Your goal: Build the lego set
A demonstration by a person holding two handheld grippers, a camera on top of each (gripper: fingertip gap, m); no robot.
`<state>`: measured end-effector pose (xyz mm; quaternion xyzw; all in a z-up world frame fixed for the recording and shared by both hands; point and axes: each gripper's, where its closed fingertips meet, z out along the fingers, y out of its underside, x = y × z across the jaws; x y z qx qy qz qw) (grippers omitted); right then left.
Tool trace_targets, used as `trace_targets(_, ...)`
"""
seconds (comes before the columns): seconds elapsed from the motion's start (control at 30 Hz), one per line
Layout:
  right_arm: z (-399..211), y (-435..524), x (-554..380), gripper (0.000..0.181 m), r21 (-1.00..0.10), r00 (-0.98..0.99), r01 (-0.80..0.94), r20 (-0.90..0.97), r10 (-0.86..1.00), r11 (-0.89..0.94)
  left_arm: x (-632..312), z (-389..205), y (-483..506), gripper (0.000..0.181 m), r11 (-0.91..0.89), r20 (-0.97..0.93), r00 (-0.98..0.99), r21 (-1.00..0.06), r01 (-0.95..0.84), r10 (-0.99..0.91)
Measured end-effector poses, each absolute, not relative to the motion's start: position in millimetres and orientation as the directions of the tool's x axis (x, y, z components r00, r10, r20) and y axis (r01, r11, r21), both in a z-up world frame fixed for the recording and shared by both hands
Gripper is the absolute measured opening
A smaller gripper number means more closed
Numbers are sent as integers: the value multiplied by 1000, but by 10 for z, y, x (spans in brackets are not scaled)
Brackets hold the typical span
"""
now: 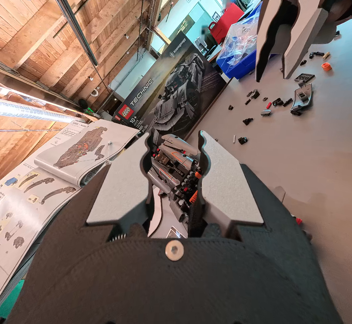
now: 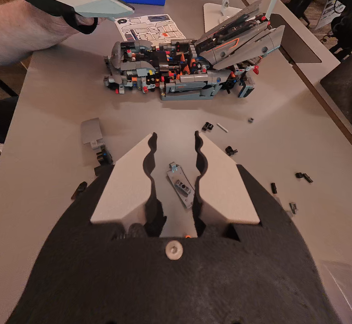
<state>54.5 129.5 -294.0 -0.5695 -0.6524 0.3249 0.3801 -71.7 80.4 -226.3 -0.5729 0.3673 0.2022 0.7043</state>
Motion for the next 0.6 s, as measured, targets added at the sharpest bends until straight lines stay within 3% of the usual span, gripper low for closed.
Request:
trace_targets(0.23, -2929, 1397, 543, 37, -865, -17, 484, 146, 989, 136, -684, -2304, 779, 39, 264, -758, 633, -650, -713, -158)
trace_targets(0.4, -2905, 1437, 540, 36, -866, 0, 477, 167, 986, 147, -497, -2407, 729, 32, 293, -812, 552, -584, -757, -191)
trace_targets(0.6, -2891, 1494, 569, 35, -869, 21, 472, 178, 984, 147, -698, -2305, 713, 34, 230, -821, 560, -569, -790, -110)
